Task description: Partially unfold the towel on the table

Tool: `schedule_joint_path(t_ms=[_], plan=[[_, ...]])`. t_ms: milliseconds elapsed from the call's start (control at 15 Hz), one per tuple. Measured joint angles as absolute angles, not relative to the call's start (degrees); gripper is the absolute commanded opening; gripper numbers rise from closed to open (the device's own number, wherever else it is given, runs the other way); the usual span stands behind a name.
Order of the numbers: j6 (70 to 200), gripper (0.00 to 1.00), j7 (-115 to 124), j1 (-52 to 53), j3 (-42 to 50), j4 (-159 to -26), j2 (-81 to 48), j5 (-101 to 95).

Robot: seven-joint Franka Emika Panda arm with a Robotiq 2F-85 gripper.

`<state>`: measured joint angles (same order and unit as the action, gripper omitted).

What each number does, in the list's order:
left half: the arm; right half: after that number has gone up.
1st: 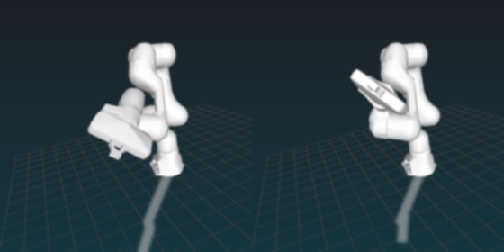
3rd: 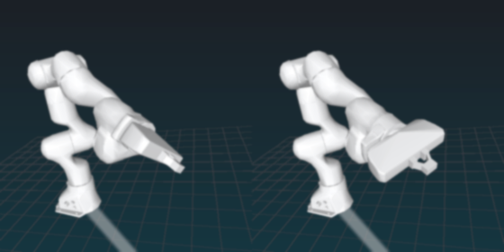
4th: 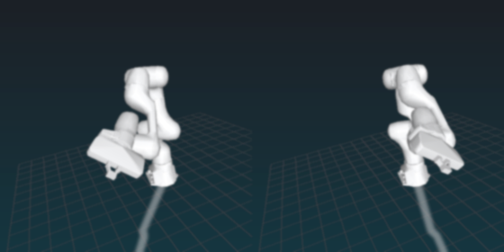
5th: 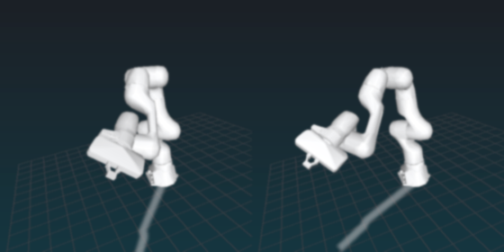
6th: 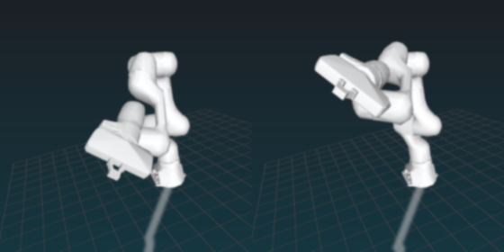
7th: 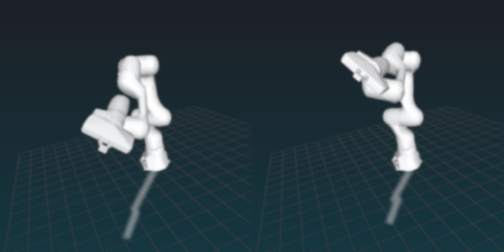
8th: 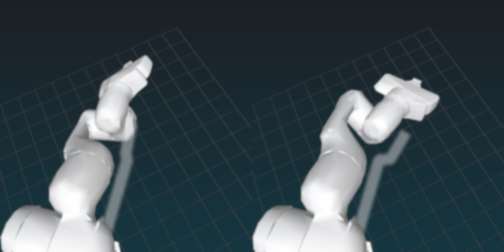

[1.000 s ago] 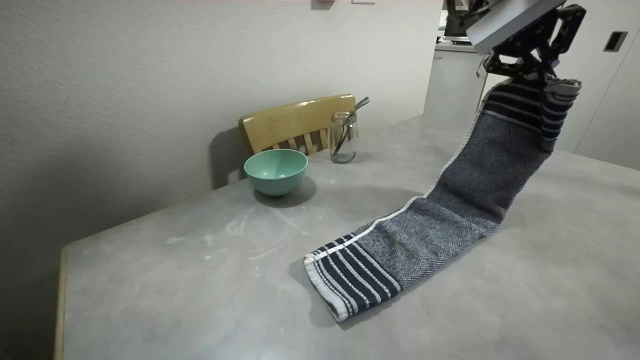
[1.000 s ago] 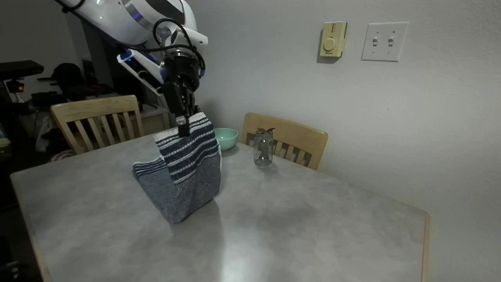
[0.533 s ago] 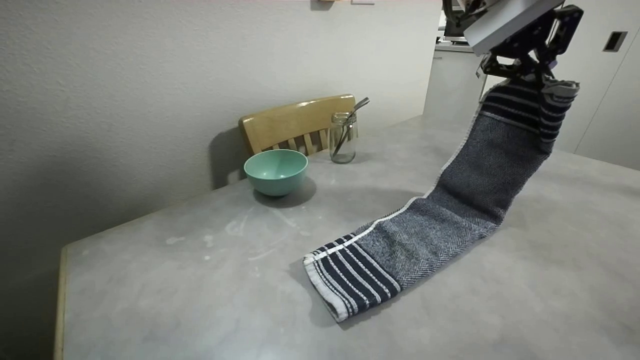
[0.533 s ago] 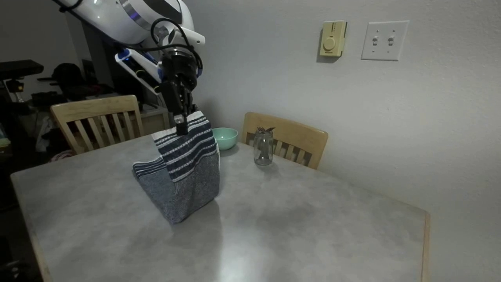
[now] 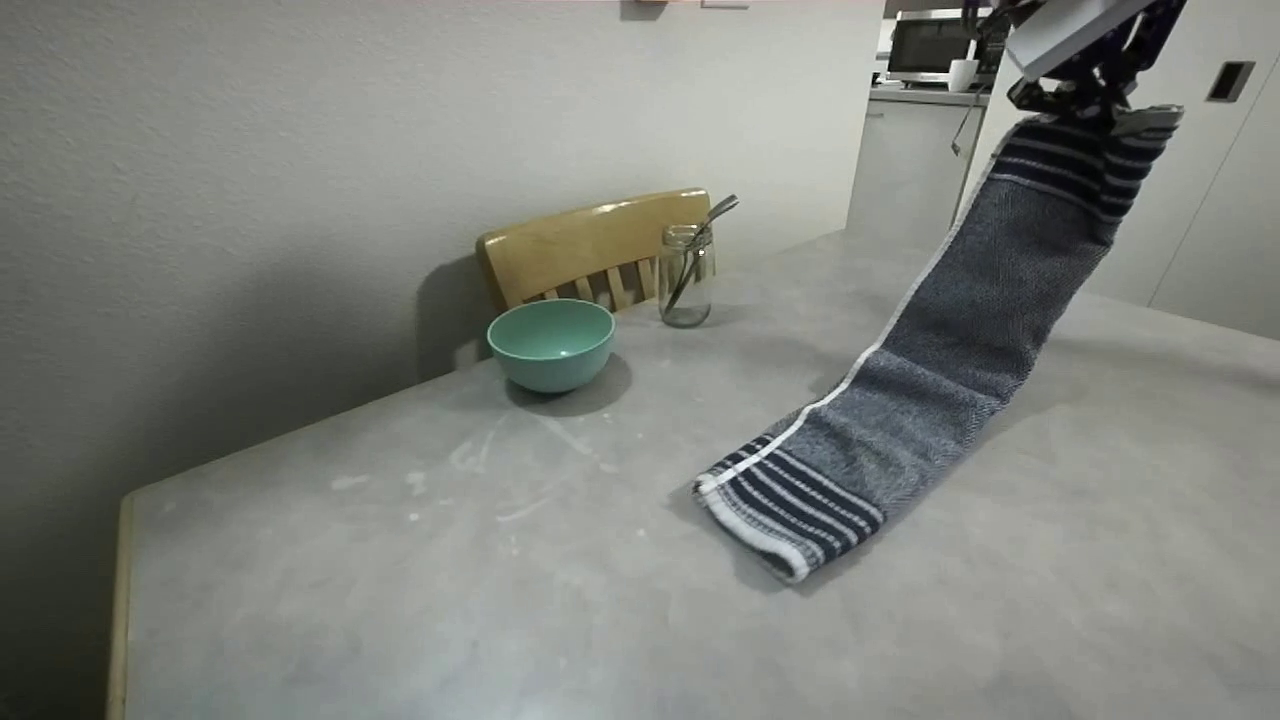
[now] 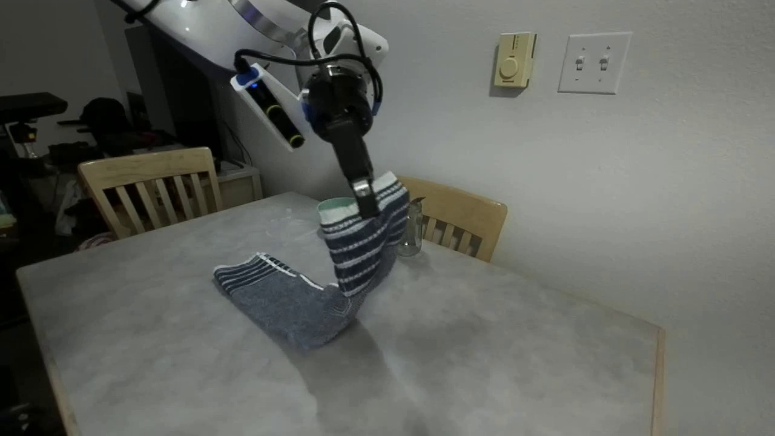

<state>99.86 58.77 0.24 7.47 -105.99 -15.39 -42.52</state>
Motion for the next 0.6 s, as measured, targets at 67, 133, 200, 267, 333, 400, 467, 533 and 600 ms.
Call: schedule_joint_path(t_ms=[67, 133, 200, 267, 333, 400, 467, 533, 600], plan=[[102.79, 0.02, 55.63, -1.37, 8.18, -106.14, -15.39, -43.16], [105.64, 0.31, 52.57, -2.93, 8.85, -106.32, -15.40, -43.23], [108.39, 0.32, 49.53, -4.51, 9.47, -106.56, -15.41, -43.17], [110.40, 0.38, 46.88, -5.88, 10.03, -106.79, -15.49, -42.72], [111.81, 0.45, 44.58, -7.09, 10.48, -106.97, -15.62, -42.05], [112.89, 0.53, 42.45, -8.12, 10.95, -107.14, -15.79, -41.15], [113.47, 0.60, 40.58, -8.89, 11.41, -107.24, -15.99, -40.24], [113.81, 0.68, 39.02, -9.46, 11.82, -107.27, -16.21, -39.42], [114.14, 0.73, 37.82, -9.85, 12.22, -107.27, -16.43, -38.82]])
